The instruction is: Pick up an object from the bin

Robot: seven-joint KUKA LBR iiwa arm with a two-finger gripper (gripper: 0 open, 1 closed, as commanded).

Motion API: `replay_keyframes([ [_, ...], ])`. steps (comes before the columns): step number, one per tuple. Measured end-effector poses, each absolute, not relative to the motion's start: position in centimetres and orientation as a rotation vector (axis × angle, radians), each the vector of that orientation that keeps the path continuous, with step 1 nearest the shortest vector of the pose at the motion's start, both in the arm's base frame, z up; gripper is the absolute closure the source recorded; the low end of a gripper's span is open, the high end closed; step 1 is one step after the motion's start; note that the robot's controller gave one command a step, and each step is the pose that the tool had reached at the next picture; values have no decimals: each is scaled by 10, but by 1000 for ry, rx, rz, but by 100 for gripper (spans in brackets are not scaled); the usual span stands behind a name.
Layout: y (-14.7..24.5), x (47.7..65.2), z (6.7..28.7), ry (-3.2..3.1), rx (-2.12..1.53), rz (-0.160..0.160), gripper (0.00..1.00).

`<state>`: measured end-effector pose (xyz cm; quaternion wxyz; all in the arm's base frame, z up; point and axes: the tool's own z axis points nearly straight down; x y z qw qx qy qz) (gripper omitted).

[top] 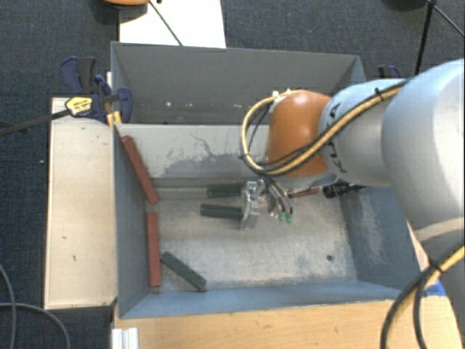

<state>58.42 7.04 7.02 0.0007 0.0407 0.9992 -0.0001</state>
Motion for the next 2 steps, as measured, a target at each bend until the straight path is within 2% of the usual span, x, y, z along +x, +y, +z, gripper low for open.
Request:
replay_keyframes([
  [1,70,584,70,3138,128,0,100],
  [2,45,556,260,3131,31,1,100],
])
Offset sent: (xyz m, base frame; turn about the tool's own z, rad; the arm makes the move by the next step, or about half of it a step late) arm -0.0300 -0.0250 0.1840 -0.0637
